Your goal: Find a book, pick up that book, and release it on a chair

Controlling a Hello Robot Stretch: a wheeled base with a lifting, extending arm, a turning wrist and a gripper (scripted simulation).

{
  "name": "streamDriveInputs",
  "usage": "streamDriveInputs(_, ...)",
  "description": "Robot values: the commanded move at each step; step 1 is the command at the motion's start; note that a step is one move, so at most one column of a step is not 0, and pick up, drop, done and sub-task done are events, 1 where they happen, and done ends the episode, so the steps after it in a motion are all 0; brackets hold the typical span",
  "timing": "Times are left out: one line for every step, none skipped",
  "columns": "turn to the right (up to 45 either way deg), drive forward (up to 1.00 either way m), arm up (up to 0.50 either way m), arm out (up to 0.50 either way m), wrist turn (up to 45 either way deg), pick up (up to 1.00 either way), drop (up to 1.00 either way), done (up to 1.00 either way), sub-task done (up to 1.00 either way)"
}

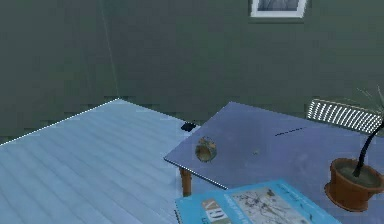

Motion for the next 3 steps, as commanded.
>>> streamDriveInputs(0.0, 0.15, 0.0, 0.0, 0.0, 0.0, 0.0, 0.0, 0.0)
streamDriveInputs(6.0, 0.0, 0.0, 0.0, 0.0, 0.0, 0.0, 0.0, 0.0)
streamDriveInputs(0.0, 0.0, 0.0, 0.32, 0.0, 0.0, 0.0, 0.0, 0.0)
